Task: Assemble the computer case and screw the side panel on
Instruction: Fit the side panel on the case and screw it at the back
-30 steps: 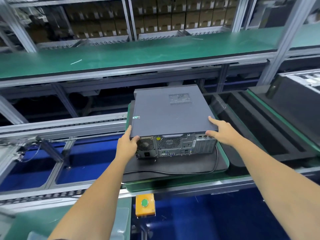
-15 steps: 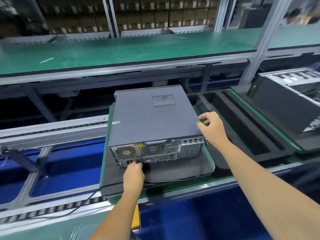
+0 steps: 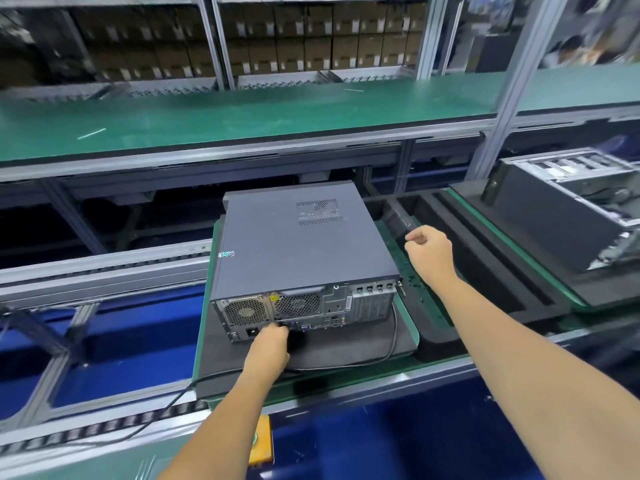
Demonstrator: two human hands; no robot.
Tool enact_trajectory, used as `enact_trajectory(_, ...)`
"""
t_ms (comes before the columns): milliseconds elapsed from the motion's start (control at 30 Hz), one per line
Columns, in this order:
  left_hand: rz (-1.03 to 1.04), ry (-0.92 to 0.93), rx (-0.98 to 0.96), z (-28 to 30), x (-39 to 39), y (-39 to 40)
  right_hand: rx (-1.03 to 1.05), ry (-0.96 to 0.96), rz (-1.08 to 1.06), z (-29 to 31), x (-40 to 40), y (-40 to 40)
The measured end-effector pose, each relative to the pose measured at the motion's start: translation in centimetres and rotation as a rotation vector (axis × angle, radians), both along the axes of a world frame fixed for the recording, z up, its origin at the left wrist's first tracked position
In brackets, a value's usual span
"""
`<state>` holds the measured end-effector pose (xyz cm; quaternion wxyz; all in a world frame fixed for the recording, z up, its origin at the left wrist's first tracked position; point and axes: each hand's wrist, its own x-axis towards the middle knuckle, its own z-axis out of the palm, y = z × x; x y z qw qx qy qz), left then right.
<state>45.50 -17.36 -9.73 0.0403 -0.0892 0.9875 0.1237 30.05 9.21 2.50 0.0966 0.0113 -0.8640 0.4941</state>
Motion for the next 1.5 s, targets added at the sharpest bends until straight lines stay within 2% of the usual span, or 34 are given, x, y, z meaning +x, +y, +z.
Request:
enact_trajectory(200, -0.330, 0.298, 0.109, 7.8, -2.2, 5.9, 0.028, -0.086, -0.063, 0.9, 0.0, 0.7)
enact_trajectory(300, -0.309, 0.486, 0.149, 12.4, -4.7, 7.9, 0.046, -0.128, -0.067, 1.4, -1.0, 1.0)
enact_trajectory(400, -0.197, 0.590, 0.287, 14.9, -7.8, 8.5, 0.112, -0.190, -0.002, 1.3, -2.7, 1.2)
enact_trajectory(533, -0.138, 0.542, 0.341, 15.0, -12.9, 9.3, 0.417, -0.333, 0.194, -0.7, -6.0, 0.8)
enact_trajectory(733, 0.003, 0.493, 0.402, 13.0, -21.1, 11.6, 0.536, -0.455, 0.326, -4.9, -12.9, 0.6)
enact_trajectory(933, 0.133, 0.483, 0.429, 11.3, -25.8, 11.7, 0.465, -0.554, 0.352, -8.3, -18.6, -2.0)
enact_trajectory(1033, 0.160, 0.480, 0.436, 10.8, -27.2, 11.2, 0.480, -0.607, 0.368, -10.1, -19.3, -3.6)
enact_trajectory(1167, 0.177, 0.488, 0.432, 10.3, -28.9, 11.1, 0.537, -0.581, 0.369, -11.3, -20.2, -4.2)
enact_trajectory(1333, 0.123, 0.469, 0.427, 10.6, -30.5, 11.9, 0.389, -0.613, 0.435, -9.9, -21.4, -2.4)
enact_trajectory(1433, 0.074, 0.447, 0.423, 11.3, -31.4, 12.8, 0.225, -0.597, 0.412, -7.6, -21.8, -0.4)
enact_trajectory(1500, 0.136, 0.464, 0.552, 12.0, -32.0, 13.5, 0.188, -0.546, 0.443, -5.0, -21.9, 0.7)
